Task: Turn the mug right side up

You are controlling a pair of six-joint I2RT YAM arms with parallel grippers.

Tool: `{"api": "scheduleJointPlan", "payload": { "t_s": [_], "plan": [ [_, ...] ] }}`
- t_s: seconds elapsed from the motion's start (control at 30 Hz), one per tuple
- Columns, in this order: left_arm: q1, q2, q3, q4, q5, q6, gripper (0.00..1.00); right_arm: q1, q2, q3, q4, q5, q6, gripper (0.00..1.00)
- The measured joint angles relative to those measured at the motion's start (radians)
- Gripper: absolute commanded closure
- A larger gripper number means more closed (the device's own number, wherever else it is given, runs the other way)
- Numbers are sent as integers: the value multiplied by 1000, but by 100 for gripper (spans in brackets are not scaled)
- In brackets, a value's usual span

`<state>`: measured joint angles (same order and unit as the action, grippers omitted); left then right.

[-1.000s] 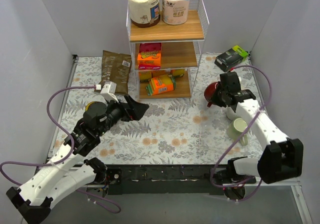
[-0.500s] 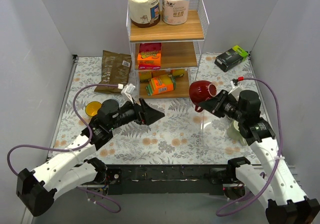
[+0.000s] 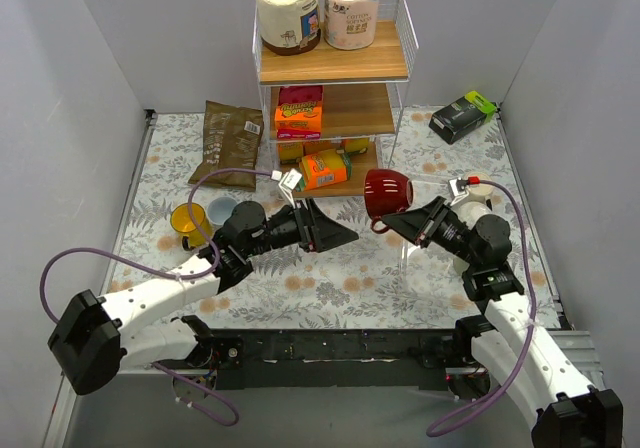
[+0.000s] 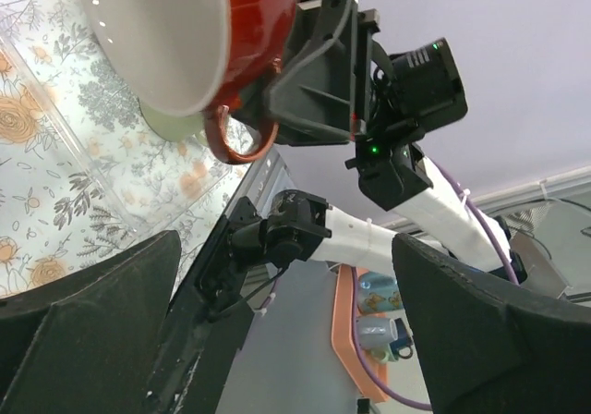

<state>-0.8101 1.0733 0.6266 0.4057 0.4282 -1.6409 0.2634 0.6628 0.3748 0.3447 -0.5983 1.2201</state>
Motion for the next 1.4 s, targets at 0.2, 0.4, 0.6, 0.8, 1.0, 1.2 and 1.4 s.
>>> {"api": "scheduleJointPlan", "payload": {
  "t_s": [0.2, 0.4, 0.6, 0.8, 1.0, 1.2, 1.4],
  "plan": [
    [-19, 112, 0, 121, -39, -109, 16, 14, 0, -29, 187, -8, 84, 99],
    [-54, 262, 6, 232, -46, -200, 23, 20, 0, -79, 335, -8, 137, 99],
    [-80, 323, 17, 375, -32, -219, 23, 20, 0, -129, 415, -7, 183, 99],
    [-87, 330, 7, 523, -31, -239, 35, 20, 2, -164, 473, -8, 216, 99],
    [-90, 393, 9, 571, -26, -275, 50, 20, 2, -177, 514, -13, 220, 99],
    [-91, 421, 21, 598, -22, -310, 54, 19, 15, -191, 593, -33, 208, 99],
    [-91, 431, 23, 628, -18, -339, 59, 19, 31, -225, 671, -64, 201, 99]
  ]
}}
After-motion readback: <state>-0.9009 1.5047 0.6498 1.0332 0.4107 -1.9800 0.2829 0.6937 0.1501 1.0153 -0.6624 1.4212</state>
